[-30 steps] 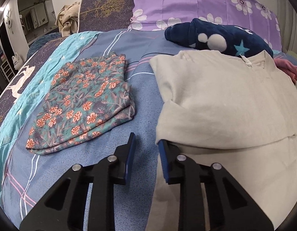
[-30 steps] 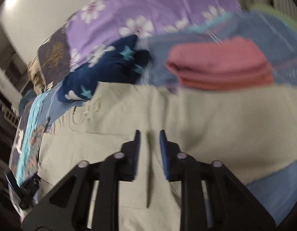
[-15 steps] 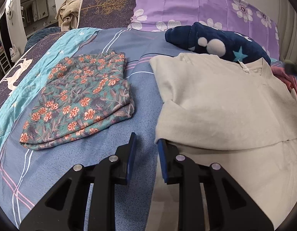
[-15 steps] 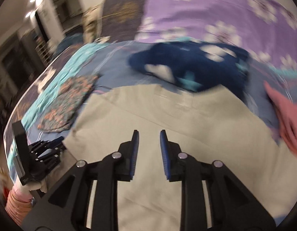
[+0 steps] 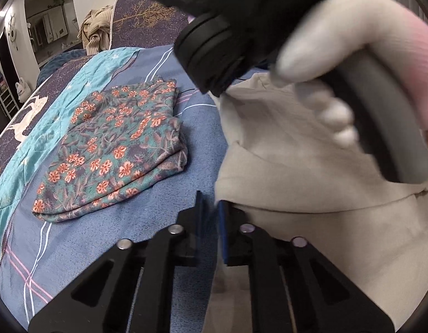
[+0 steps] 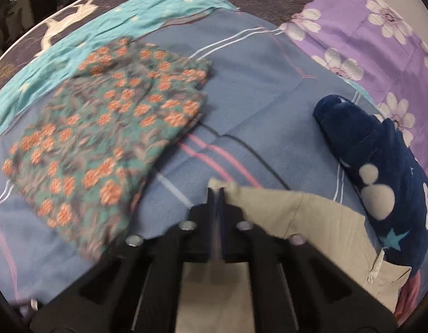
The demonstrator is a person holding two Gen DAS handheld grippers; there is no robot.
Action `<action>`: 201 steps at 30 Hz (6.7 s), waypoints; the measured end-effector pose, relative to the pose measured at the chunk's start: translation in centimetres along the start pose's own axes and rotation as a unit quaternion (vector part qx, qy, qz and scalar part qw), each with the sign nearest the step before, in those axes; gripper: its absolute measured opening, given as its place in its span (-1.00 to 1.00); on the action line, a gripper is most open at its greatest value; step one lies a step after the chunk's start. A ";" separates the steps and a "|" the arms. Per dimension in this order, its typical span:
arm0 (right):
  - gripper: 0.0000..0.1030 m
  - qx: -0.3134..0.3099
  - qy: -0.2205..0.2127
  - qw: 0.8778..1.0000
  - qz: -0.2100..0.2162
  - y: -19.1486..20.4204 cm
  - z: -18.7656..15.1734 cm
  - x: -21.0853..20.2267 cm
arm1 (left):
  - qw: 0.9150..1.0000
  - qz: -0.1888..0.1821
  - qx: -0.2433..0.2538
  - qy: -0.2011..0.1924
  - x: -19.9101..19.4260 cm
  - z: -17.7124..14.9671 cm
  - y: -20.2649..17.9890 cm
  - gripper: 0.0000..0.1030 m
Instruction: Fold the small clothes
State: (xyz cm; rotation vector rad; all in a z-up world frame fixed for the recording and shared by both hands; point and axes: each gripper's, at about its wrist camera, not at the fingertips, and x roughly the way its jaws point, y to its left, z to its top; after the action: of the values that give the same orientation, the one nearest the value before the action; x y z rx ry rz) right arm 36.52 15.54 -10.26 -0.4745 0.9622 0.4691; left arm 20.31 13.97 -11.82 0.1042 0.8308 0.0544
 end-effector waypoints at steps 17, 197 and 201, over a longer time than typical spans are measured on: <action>-0.81 0.179 -0.118 0.970 0.110 -12.8 -13.9 -11.5 | 0.998 -0.037 -0.048 -0.004 -0.6 -0.3 1.8 -0.98; -0.34 0.352 -0.114 0.929 0.003 -20.7 -41.2 -15.9 | 0.984 -0.174 -0.030 0.029 -0.2 7.3 -5.5 -0.43; -0.35 0.338 -0.122 0.933 -0.007 -20.0 -41.1 -17.5 | 0.990 -0.138 0.019 0.028 2.5 4.4 -8.2 -0.25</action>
State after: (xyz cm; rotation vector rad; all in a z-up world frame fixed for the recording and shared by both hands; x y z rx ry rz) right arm 12.41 -26.99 -11.87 0.1982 0.8152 0.1538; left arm 25.30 5.74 -11.60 0.0227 0.8956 -0.2205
